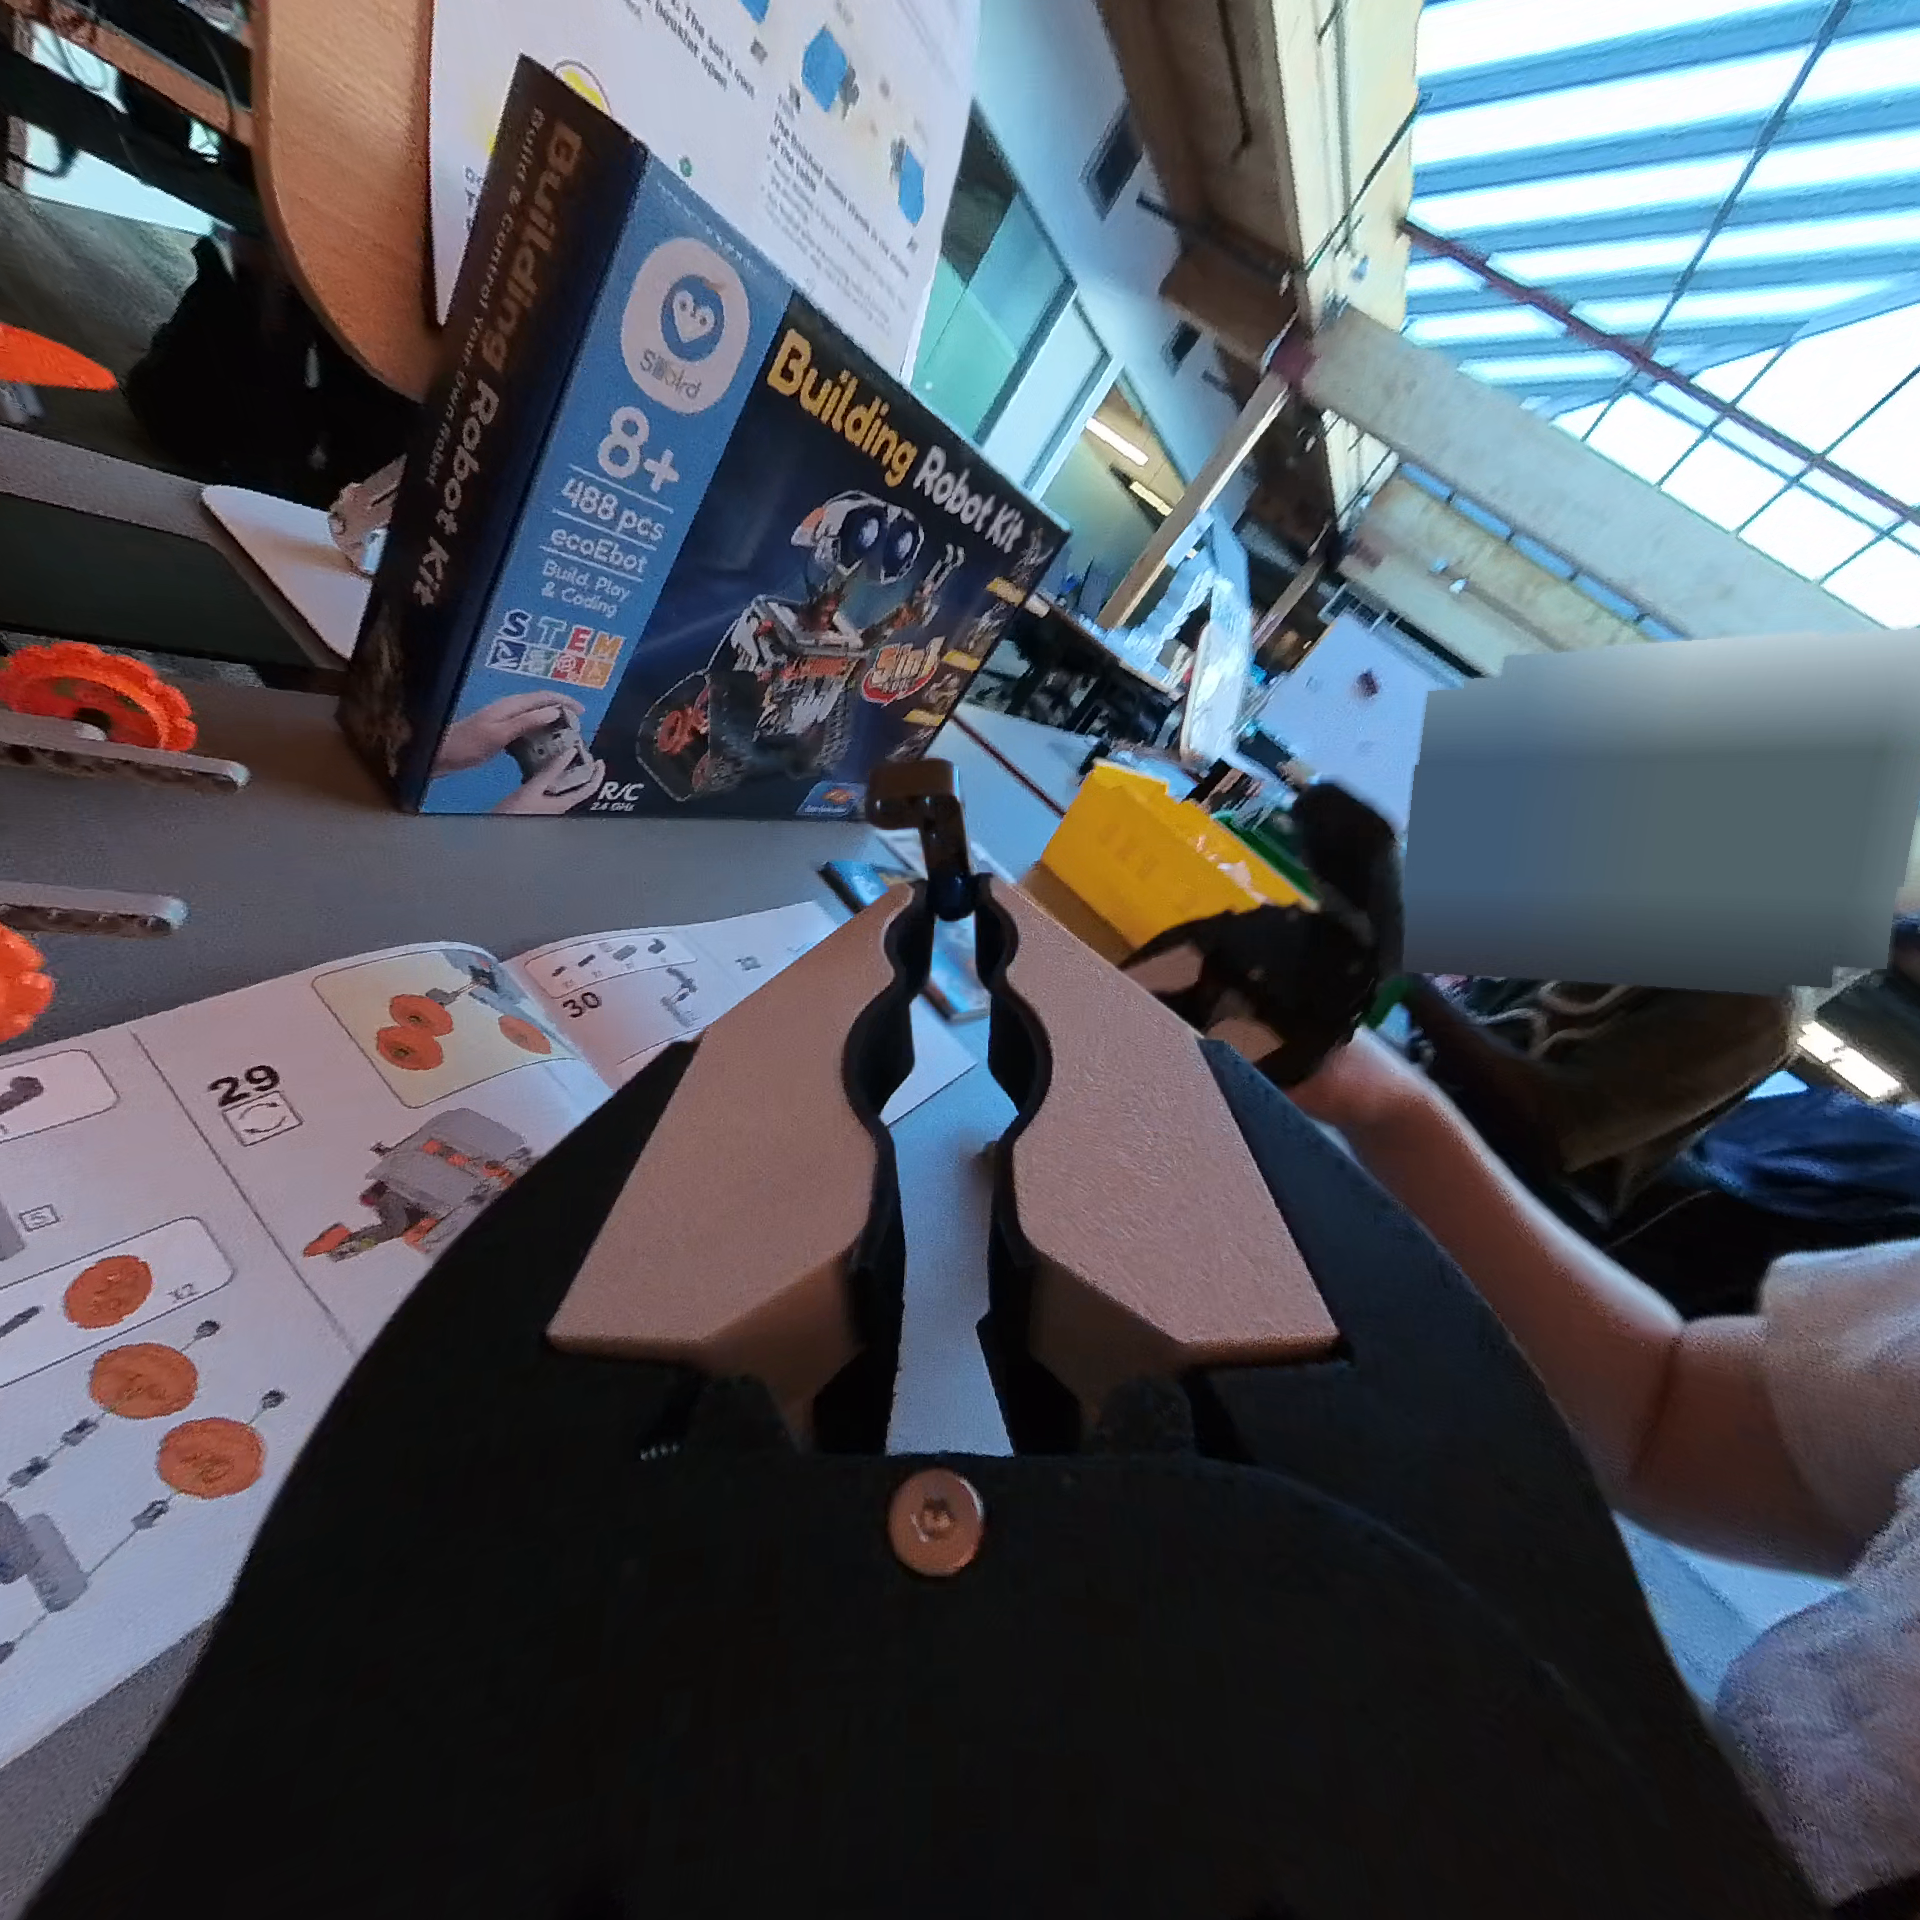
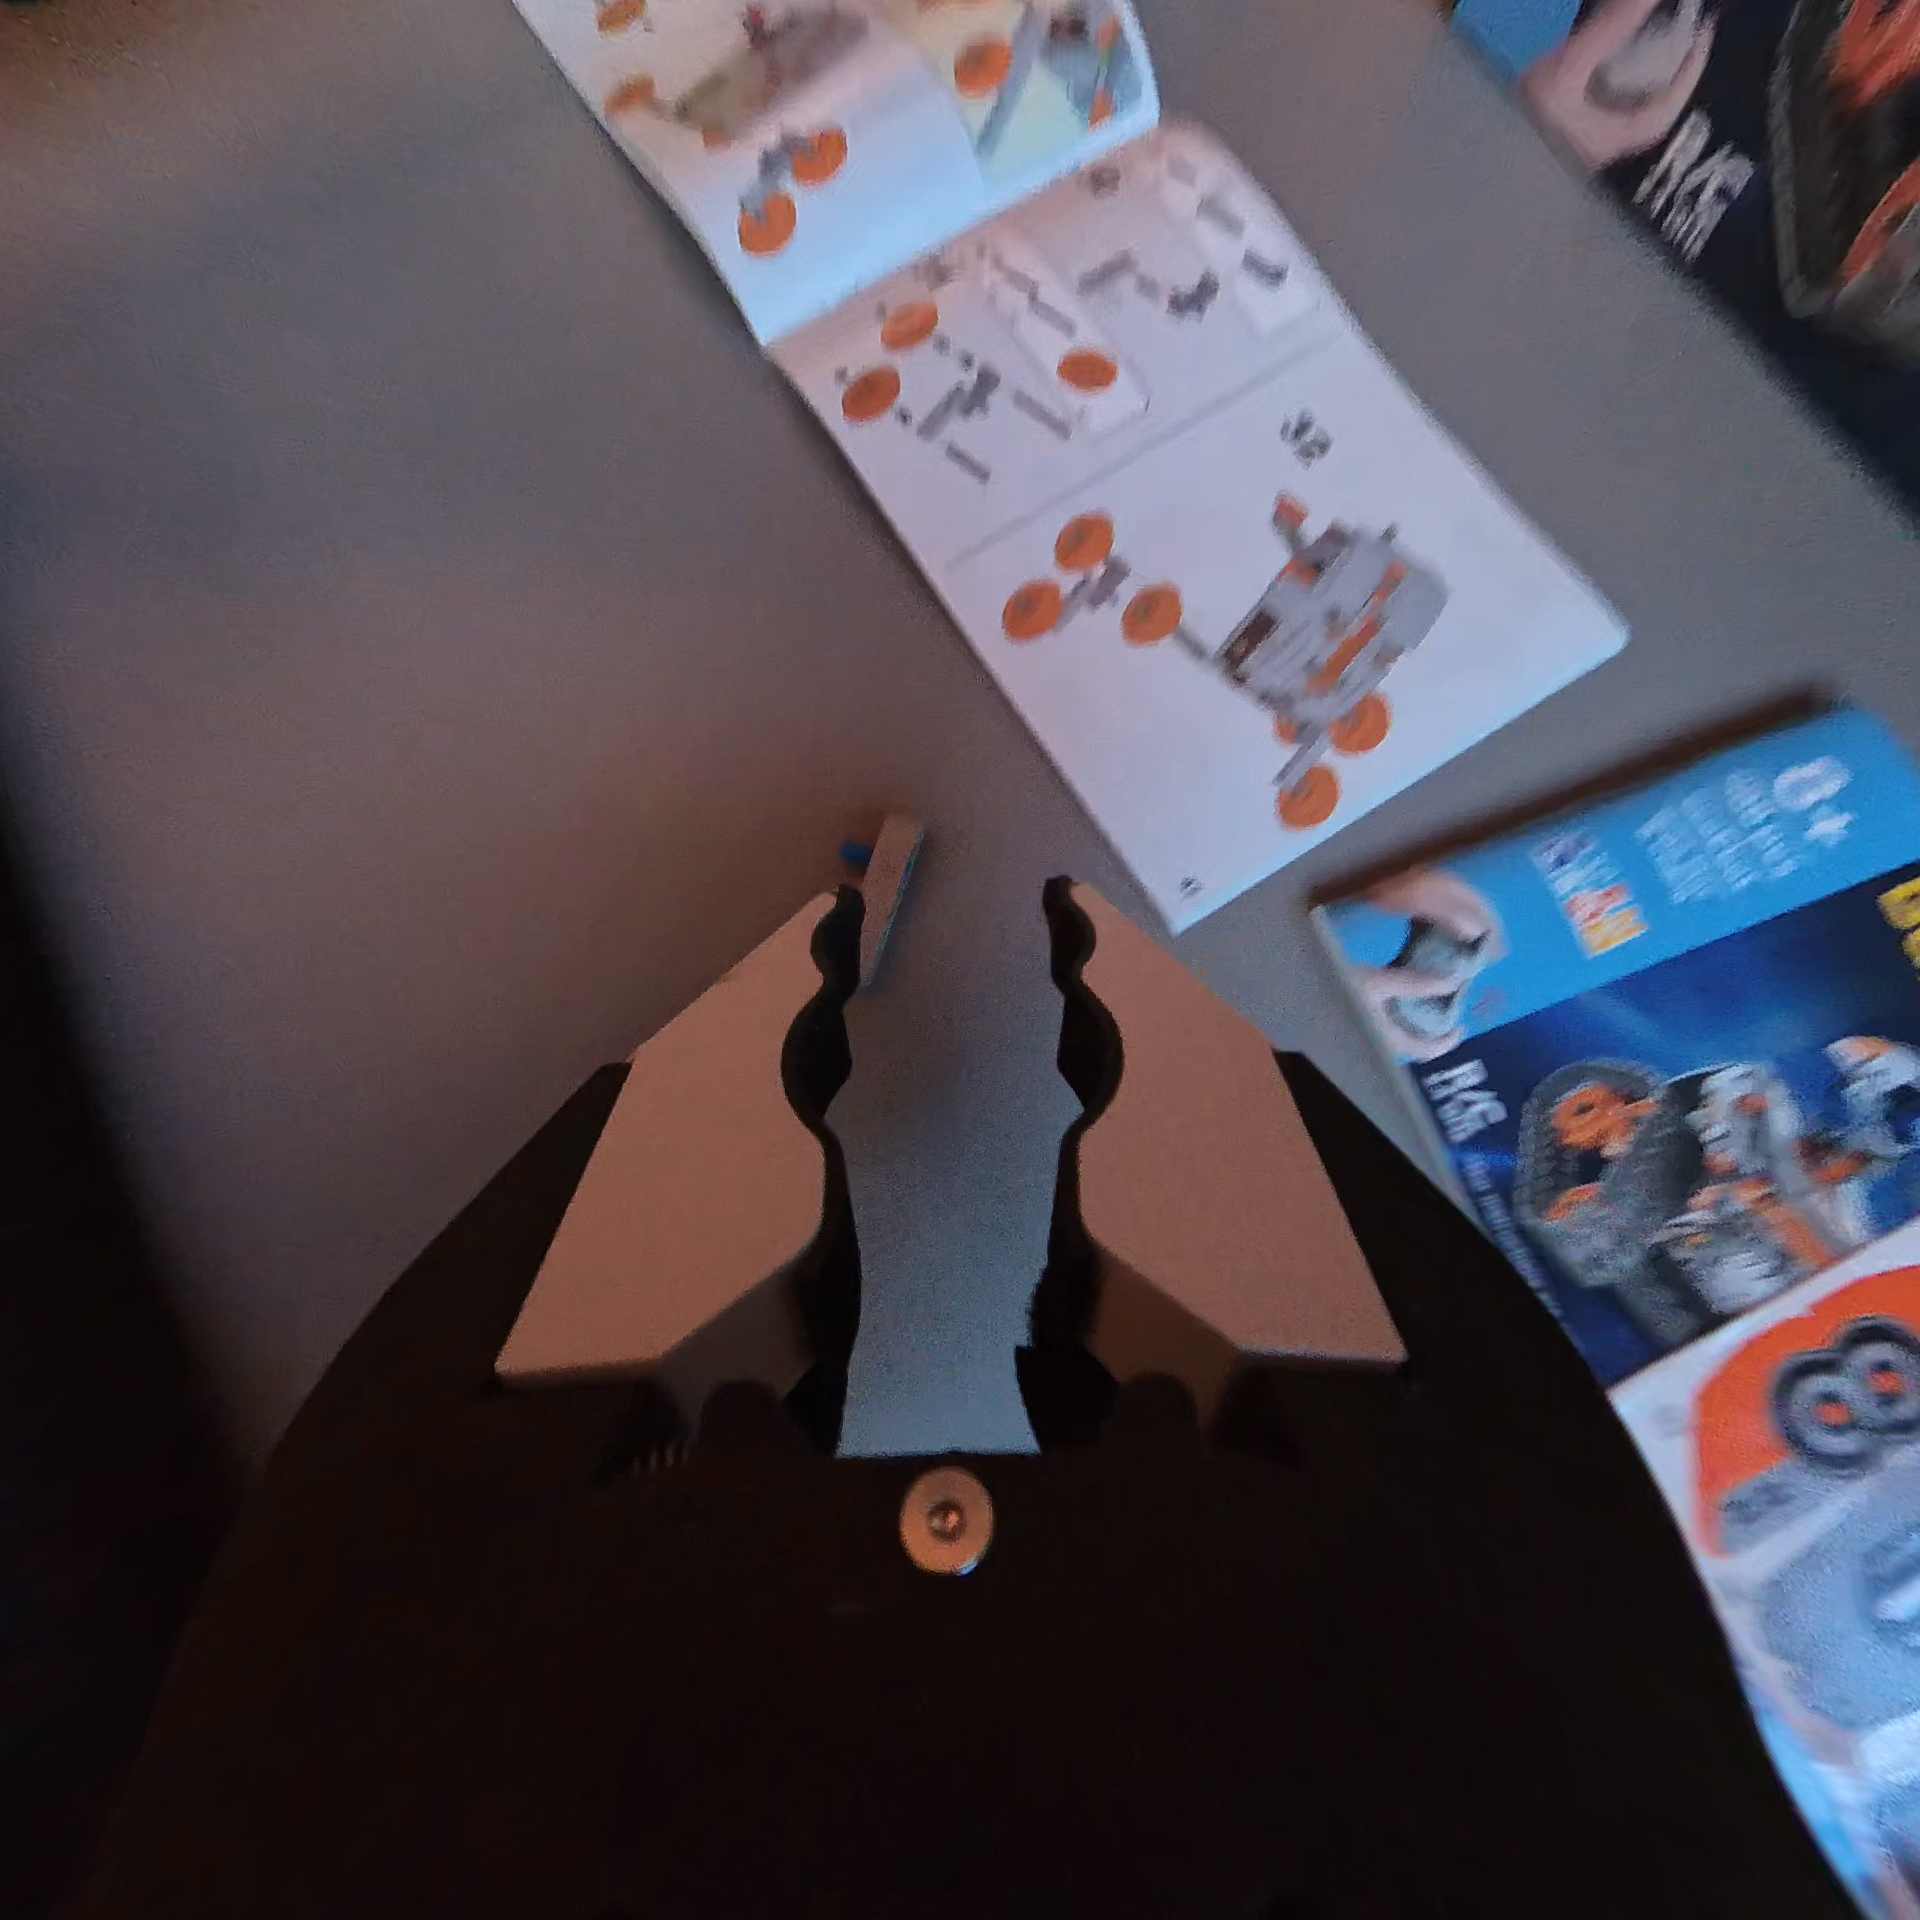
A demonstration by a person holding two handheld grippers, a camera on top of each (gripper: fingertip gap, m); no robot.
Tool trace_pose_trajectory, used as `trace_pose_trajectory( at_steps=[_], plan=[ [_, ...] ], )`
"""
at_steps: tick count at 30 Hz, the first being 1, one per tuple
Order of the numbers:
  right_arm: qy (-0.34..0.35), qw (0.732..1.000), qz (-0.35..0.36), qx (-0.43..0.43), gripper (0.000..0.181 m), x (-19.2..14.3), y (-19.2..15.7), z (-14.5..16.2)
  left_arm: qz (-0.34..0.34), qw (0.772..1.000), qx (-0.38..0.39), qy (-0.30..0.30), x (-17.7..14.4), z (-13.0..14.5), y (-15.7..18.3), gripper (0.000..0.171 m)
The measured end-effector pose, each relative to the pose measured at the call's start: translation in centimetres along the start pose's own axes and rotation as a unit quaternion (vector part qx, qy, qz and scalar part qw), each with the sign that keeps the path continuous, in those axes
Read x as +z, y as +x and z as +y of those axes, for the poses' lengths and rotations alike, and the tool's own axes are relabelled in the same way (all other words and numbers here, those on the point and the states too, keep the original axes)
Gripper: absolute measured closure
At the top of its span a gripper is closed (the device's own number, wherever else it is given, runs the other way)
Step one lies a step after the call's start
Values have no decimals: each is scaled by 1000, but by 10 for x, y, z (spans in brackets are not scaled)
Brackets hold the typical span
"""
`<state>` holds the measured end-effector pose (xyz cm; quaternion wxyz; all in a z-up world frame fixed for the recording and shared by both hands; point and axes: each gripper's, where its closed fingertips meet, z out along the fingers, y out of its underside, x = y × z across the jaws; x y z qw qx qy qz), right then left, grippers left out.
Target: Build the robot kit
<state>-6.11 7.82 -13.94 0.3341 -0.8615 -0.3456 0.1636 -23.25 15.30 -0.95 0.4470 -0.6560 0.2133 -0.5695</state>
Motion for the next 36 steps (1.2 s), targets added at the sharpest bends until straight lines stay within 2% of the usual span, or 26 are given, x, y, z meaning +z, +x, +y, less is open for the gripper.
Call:
trace_pose_trajectory(
  at_steps=[4, 7, 9, 13, 17, 20, 26, 36],
  plan=[
    [-34, 998, -22, 37, 145, 12, -10, 18, 18, 1000, -24, 4, -1, -1, 3, 167],
    [-30, 996, -52, 73, 152, 15, -11, 13, 20, 1000, -20, 4, -4, -4, 7, 167],
    [-42, 995, -68, 61, 158, 16, -18, 15, 13, 1000, -10, 12, -10, -10, 8, 167],
    [-51, 998, -24, 5, 173, 19, -20, 15, -33, 998, 32, 47, -30, -30, 3, 167],
    [-50, 998, -25, 0, 174, 20, -23, 14, -97, 987, 84, 97, -52, -52, -3, 167],
    [-50, 998, -21, -11, 174, 20, -24, 14, -125, 980, 109, 111, -57, -57, -3, 167],
    [-42, 998, -22, -38, 173, 21, -25, 14, -93, 987, 71, 114, -54, -54, 0, 167],
    [-27, 998, -25, -54, 175, 24, -28, 9, -77, 988, 46, 125, -58, -56, -1, 167]
  ],
)
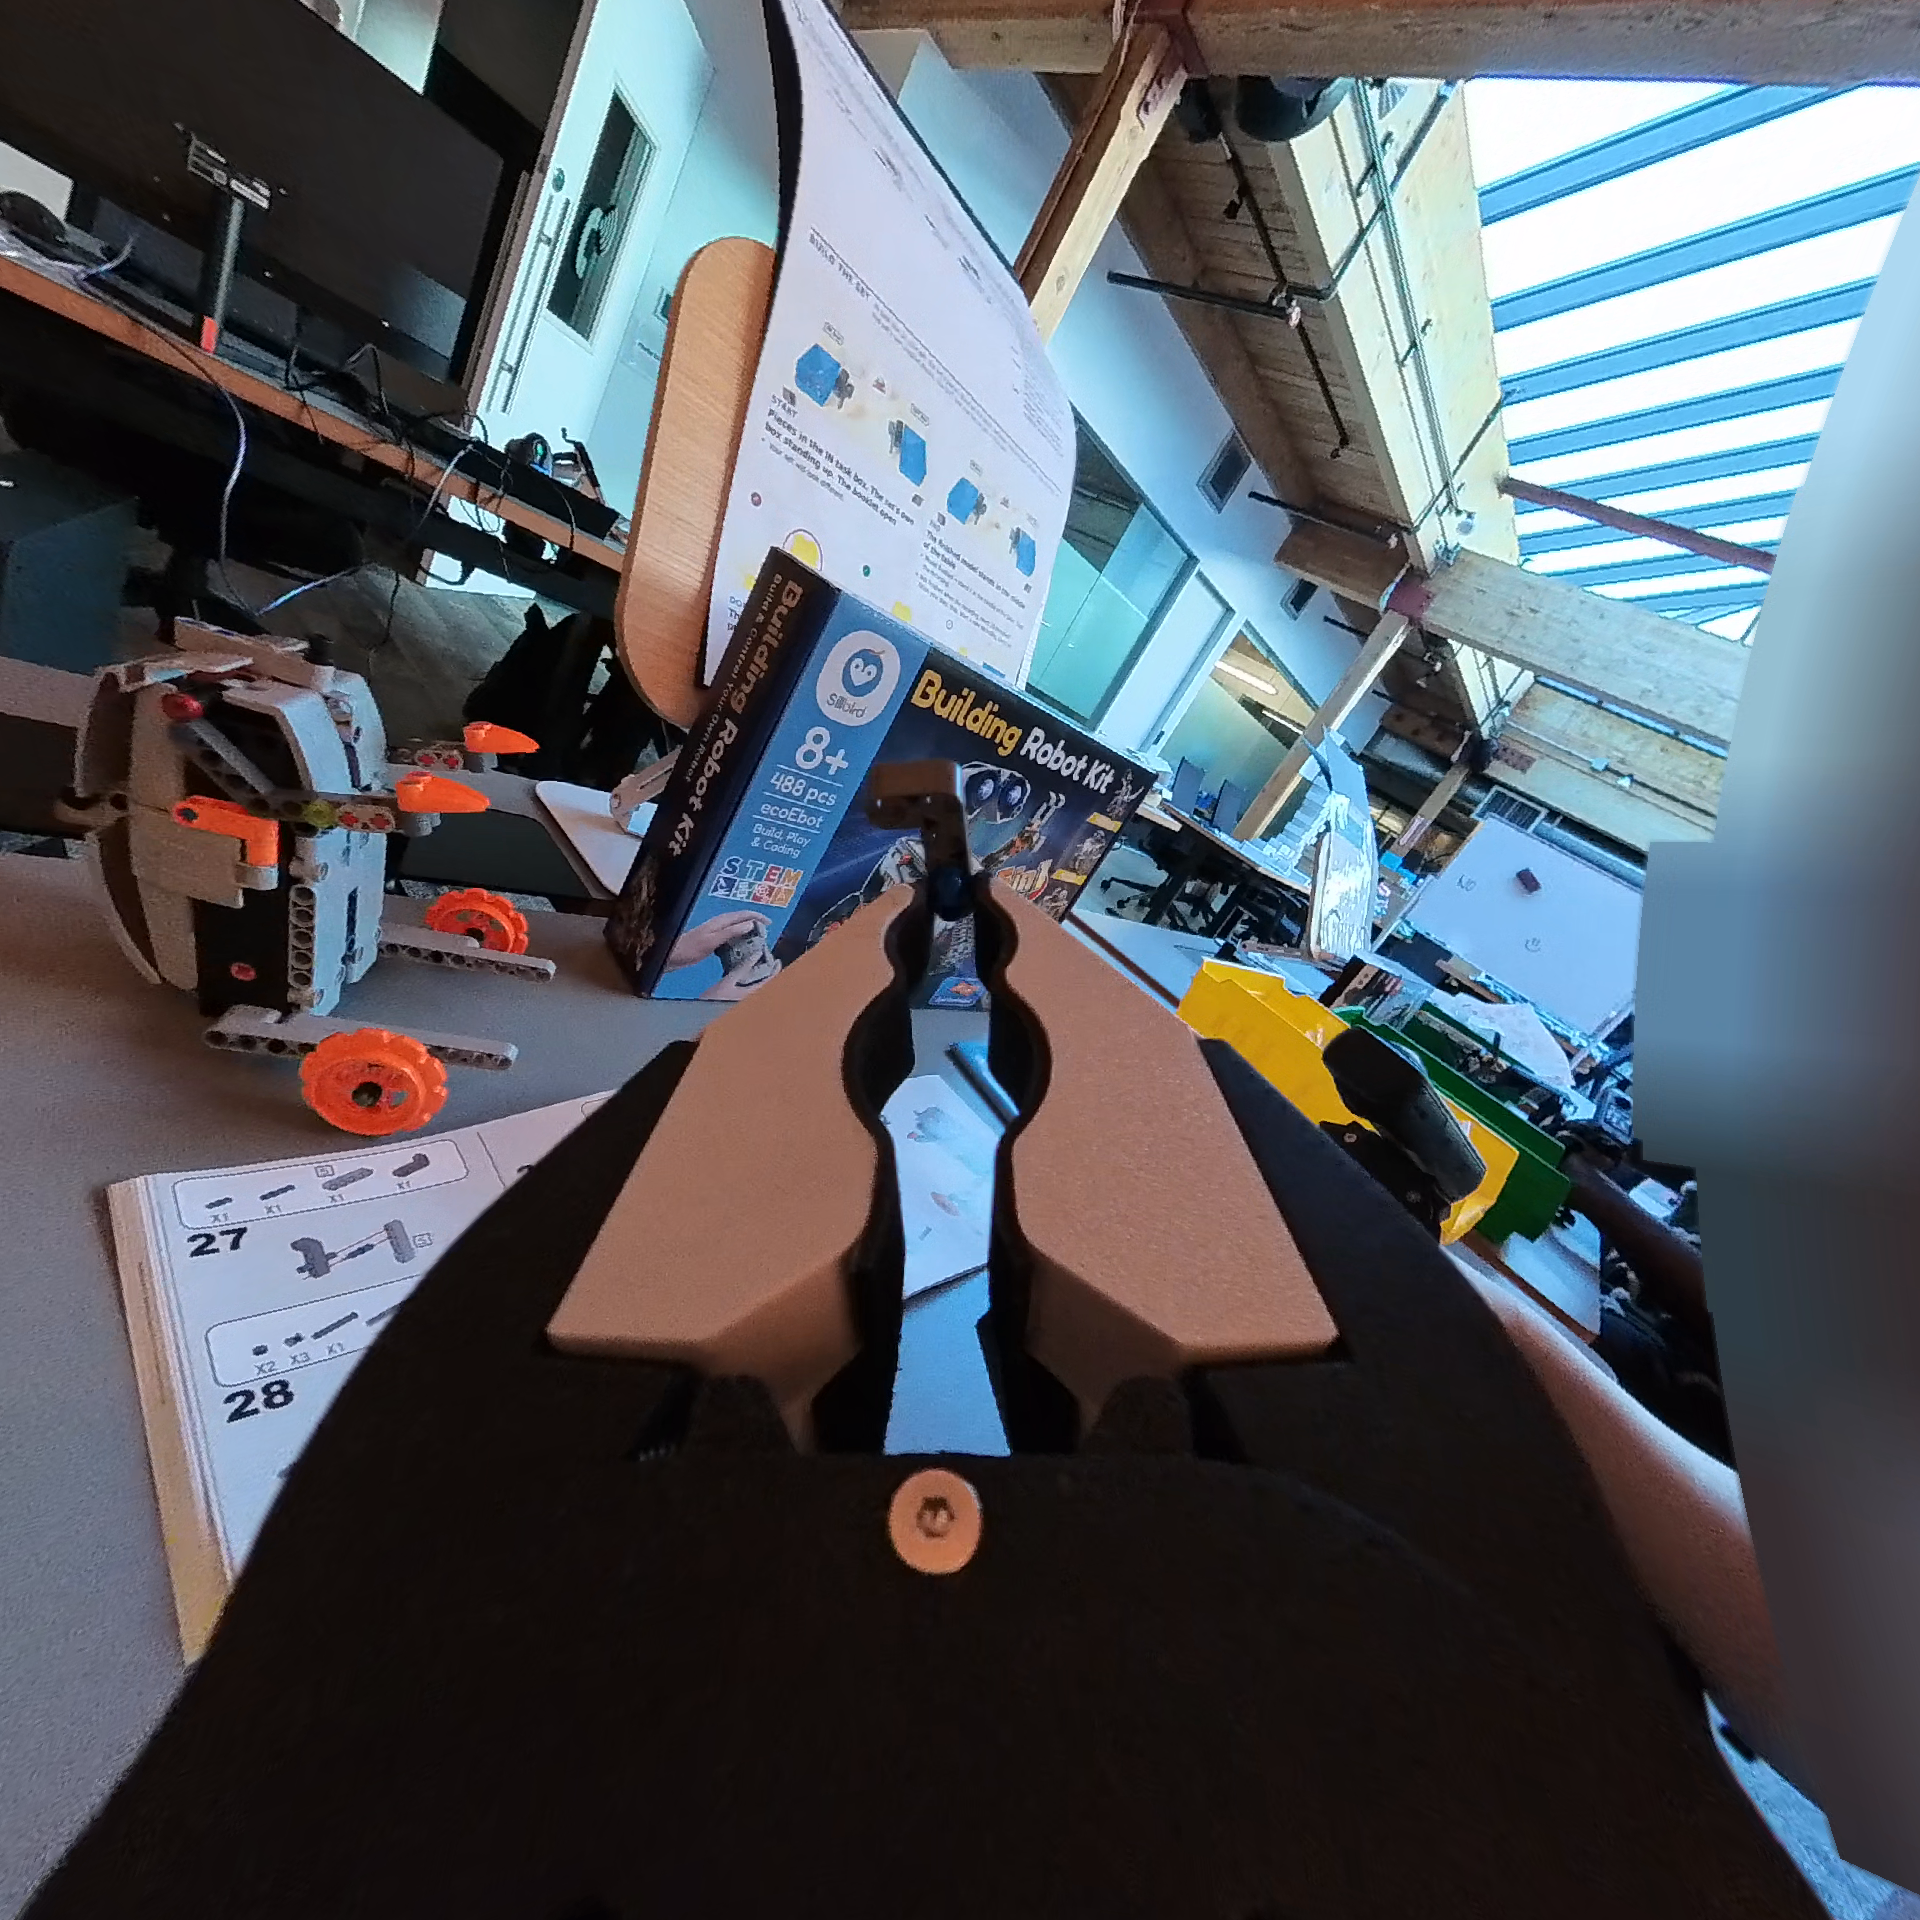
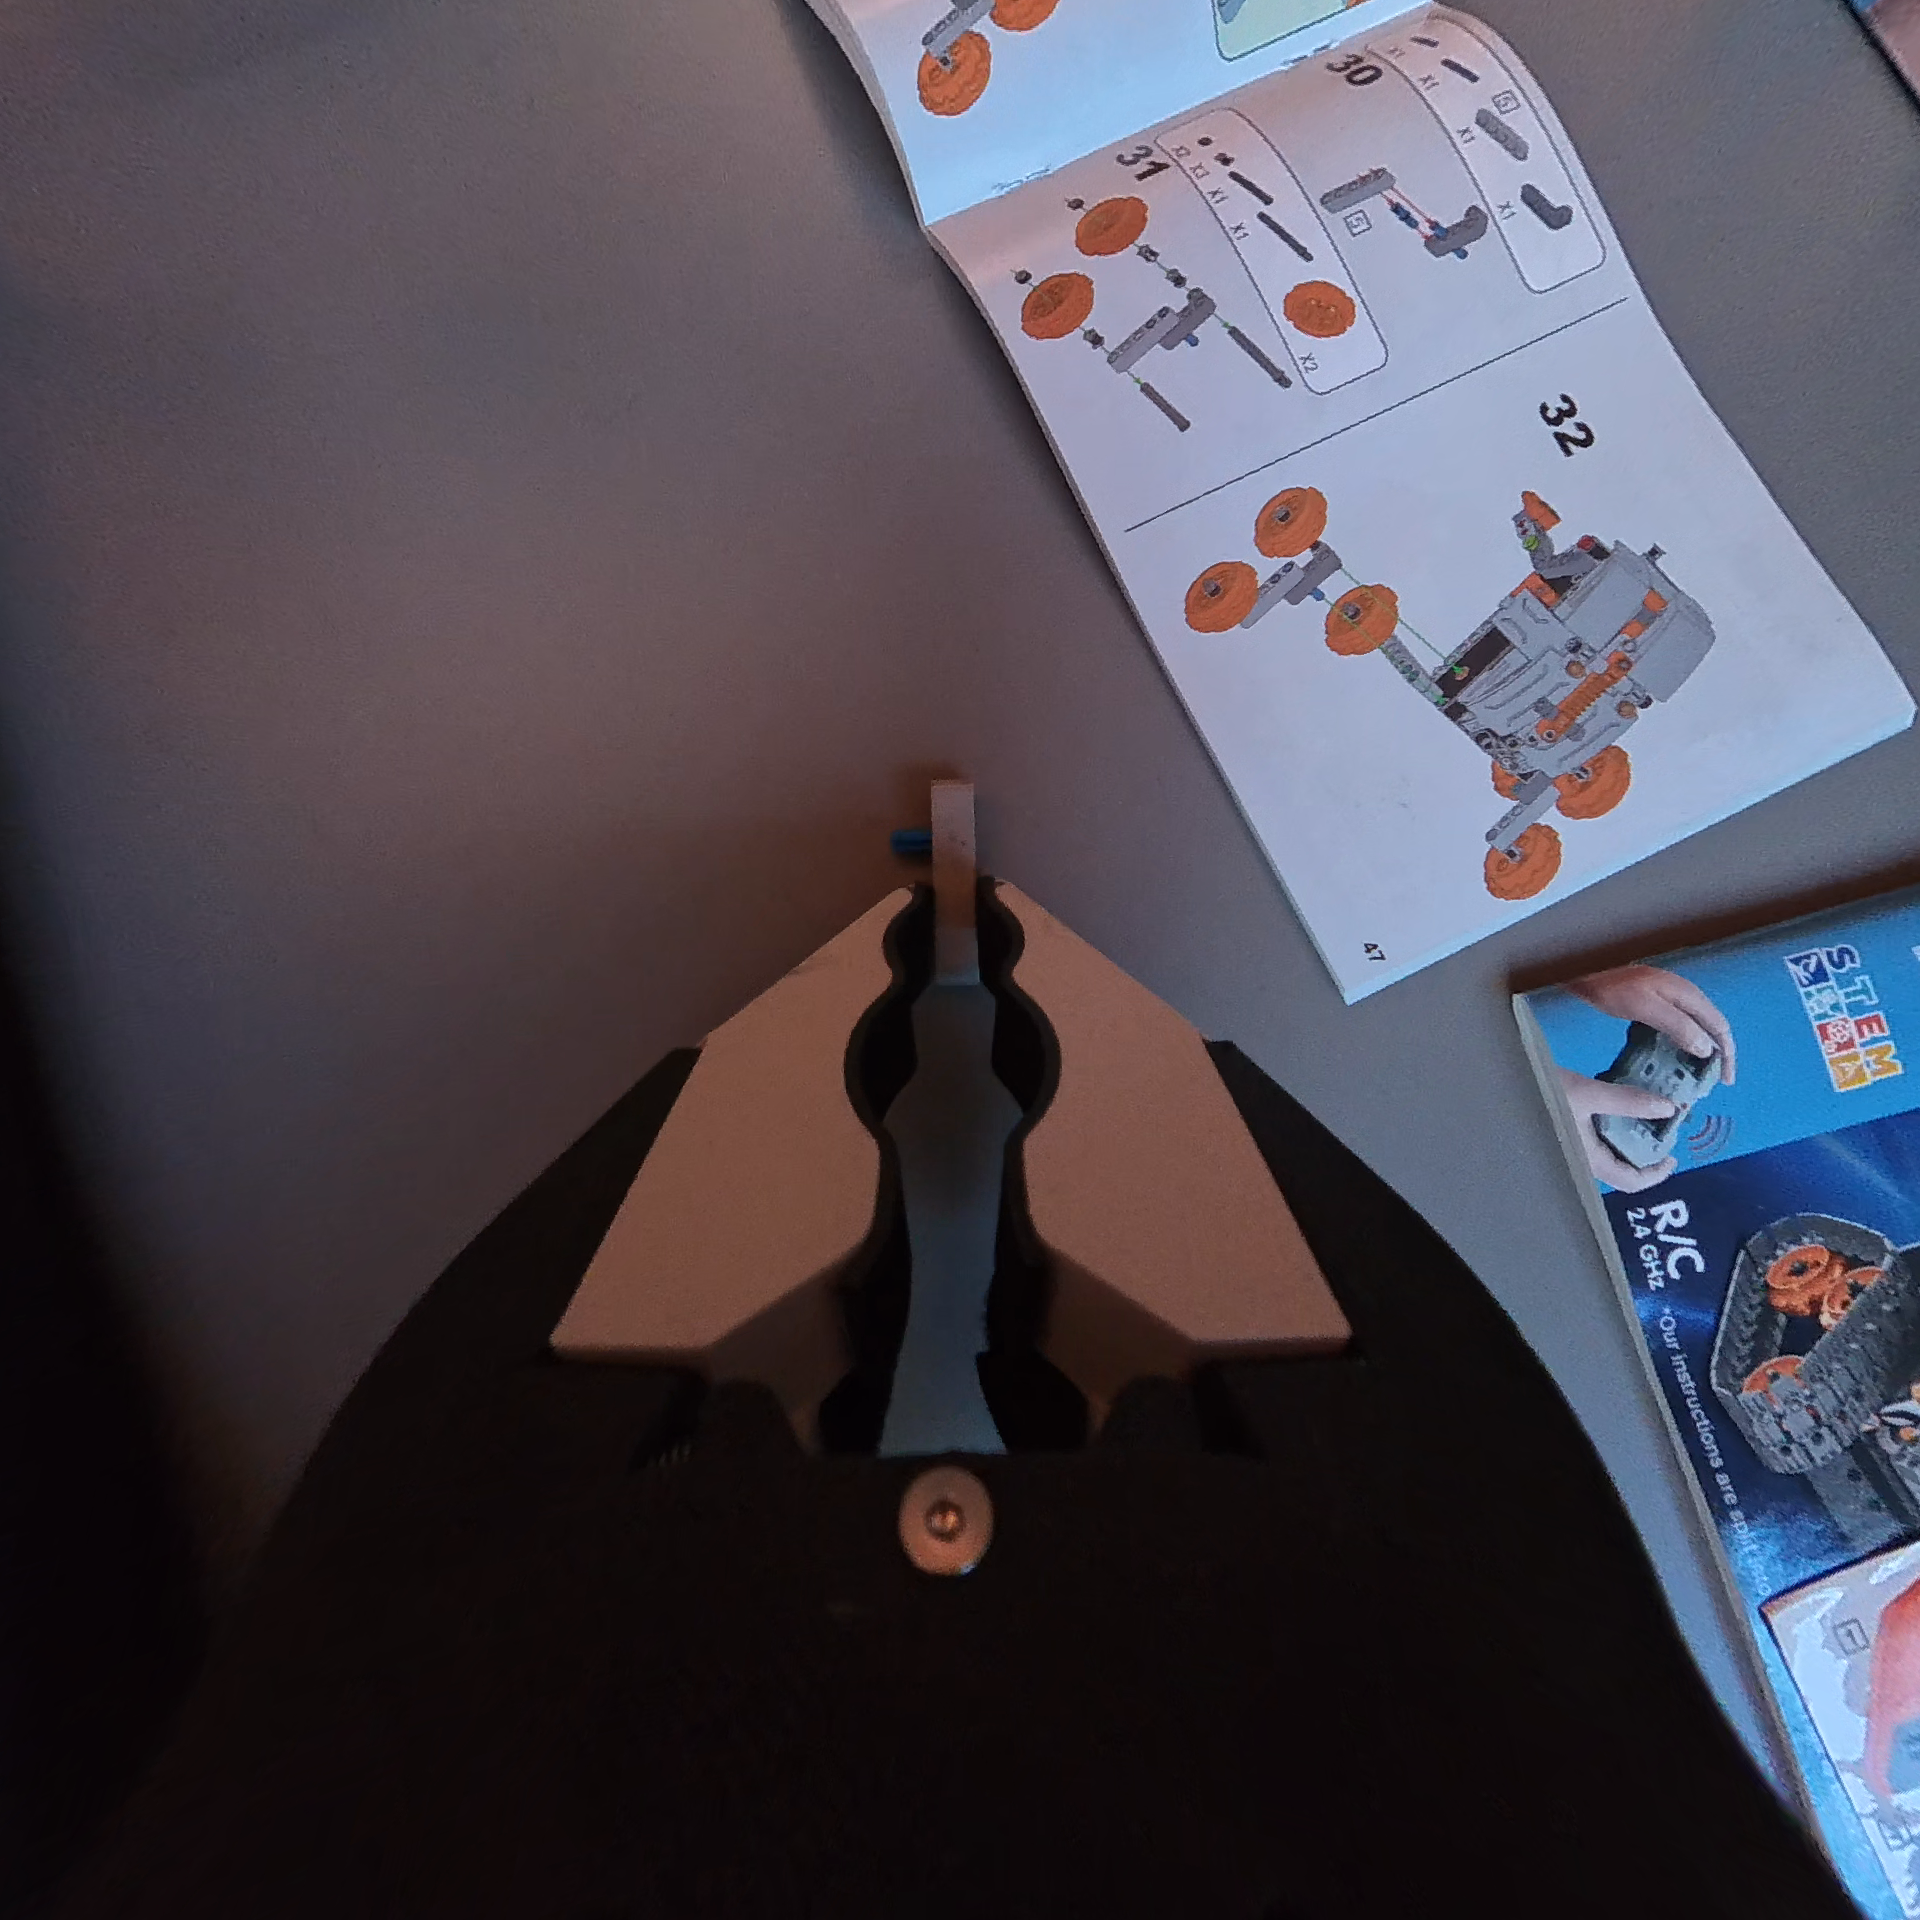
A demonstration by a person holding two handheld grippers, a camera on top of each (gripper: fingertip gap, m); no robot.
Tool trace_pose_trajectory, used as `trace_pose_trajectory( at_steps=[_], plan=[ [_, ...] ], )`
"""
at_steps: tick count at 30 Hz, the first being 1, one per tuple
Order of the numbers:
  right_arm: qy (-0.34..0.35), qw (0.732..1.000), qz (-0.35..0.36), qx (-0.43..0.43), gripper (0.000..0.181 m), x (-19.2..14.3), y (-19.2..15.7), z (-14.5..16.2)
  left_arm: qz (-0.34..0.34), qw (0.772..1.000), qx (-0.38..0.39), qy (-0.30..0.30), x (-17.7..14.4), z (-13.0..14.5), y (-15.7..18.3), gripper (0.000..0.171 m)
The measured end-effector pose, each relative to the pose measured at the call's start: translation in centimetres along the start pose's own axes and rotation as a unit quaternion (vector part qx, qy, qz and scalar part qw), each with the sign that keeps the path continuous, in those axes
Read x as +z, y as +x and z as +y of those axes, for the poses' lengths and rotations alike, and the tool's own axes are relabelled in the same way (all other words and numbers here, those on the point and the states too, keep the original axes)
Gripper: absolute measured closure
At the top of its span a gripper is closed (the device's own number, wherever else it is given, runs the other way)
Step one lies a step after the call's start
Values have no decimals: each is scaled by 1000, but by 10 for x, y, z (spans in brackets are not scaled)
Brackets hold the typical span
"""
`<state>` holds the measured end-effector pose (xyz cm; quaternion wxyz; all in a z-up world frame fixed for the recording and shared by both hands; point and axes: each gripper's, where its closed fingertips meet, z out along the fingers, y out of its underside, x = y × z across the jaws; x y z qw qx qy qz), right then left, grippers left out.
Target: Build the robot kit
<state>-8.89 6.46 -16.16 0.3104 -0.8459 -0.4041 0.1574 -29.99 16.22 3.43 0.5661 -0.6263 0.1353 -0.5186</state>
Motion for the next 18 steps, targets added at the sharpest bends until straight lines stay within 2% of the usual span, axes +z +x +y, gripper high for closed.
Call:
trace_pose_trajectory(
  at_steps=[7, 9, 14, 16, 18],
  plan=[
    [20, 1000, -22, 10, 173, 2, -1, -3, 4, 1000, -16, -7, 1, 4, -3, 168],
    [29, 999, -38, 24, 173, 4, -3, -5, 6, 1000, -24, -13, 3, 7, -5, 168],
    [38, 999, -25, -4, 175, 6, -3, -10, 32, 997, -57, -39, 15, 25, -2, 167],
    [56, 998, -6, -9, 176, 5, -3, -24, 67, 993, -82, -56, 28, 42, 10, 168],
    [144, 989, 27, -14, 176, -10, 0, -65, 103, 987, -94, -83, 44, 65, 27, 167]
  ],
)
